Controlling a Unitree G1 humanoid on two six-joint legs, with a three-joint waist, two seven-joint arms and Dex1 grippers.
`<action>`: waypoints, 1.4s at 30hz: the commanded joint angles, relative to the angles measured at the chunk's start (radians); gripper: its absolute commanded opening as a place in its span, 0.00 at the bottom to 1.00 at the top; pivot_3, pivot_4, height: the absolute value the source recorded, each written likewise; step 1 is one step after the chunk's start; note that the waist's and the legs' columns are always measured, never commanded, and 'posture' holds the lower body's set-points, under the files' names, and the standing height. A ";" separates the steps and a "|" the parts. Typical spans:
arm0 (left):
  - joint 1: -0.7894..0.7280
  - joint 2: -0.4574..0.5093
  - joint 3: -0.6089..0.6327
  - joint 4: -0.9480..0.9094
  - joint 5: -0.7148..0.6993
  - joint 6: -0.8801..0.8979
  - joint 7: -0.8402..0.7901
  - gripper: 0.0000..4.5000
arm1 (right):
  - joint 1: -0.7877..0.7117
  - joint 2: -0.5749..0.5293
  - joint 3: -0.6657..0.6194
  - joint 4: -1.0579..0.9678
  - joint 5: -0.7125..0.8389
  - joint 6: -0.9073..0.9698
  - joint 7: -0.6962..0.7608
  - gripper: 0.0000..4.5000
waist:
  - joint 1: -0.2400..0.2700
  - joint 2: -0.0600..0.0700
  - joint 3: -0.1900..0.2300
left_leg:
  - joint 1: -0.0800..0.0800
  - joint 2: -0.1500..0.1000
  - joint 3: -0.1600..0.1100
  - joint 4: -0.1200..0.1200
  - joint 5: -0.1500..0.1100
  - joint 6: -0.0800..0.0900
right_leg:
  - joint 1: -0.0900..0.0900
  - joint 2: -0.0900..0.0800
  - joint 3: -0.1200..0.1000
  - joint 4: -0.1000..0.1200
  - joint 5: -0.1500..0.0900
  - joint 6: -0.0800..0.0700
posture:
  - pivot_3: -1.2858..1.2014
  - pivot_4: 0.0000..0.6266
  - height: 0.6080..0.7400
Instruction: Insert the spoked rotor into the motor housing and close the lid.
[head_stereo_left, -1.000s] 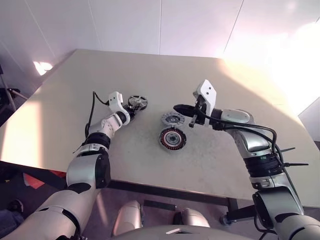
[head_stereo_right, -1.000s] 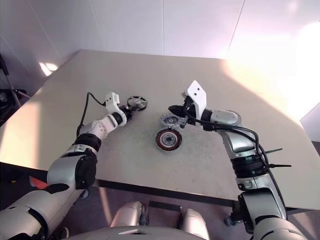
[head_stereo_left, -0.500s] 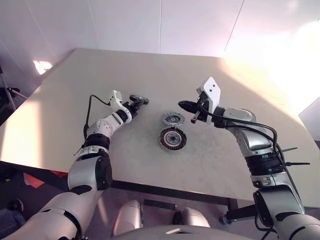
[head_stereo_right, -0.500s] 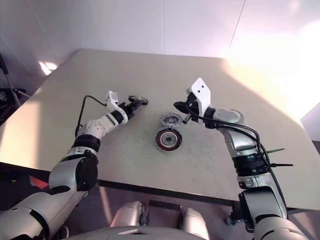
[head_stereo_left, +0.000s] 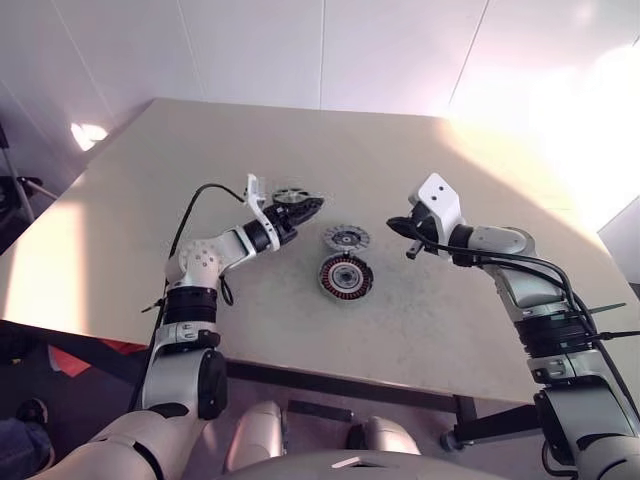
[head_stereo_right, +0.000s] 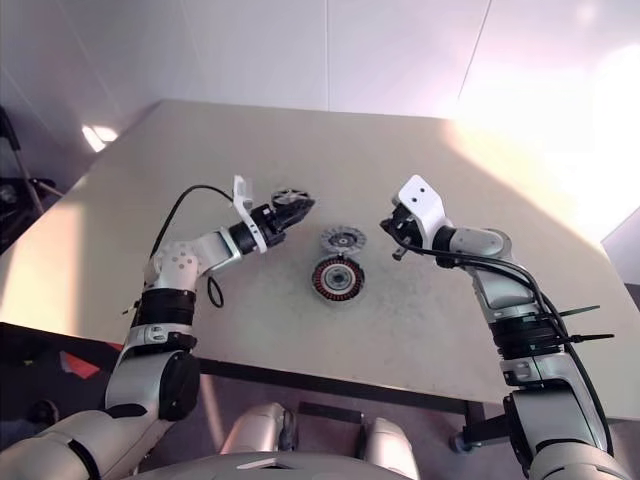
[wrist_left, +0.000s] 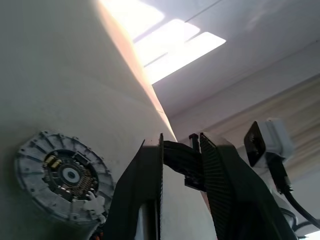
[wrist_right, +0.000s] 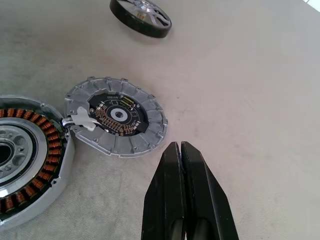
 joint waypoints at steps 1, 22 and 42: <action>-0.067 0.007 0.067 0.180 0.071 -0.224 0.124 0.28 | -0.015 0.003 -0.024 -0.038 0.009 -0.009 -0.006 0.00 | -0.003 0.000 0.000 | 0.000 0.000 0.000 0.000 0.000 0.000 | 0.000 0.000 0.000 -0.001 0.000 0.001 | 0.52 0.00 1.00; -0.358 -0.022 0.253 0.733 0.068 -0.432 0.190 0.76 | -0.025 0.010 -0.029 -0.042 0.011 -0.008 -0.015 0.00 | 0.011 0.000 0.000 | -0.007 -0.001 0.000 0.002 -0.002 0.004 | -0.005 -0.001 0.000 -0.001 0.001 0.002 | 0.52 0.00 1.00; -0.387 -0.035 0.327 0.783 0.062 -0.502 0.219 0.09 | -0.025 0.014 -0.032 -0.052 0.011 -0.009 -0.037 0.00 | 0.012 0.000 0.000 | -0.007 -0.001 0.000 0.002 -0.002 0.004 | -0.005 -0.001 0.000 -0.001 0.001 0.002 | 0.52 0.00 1.00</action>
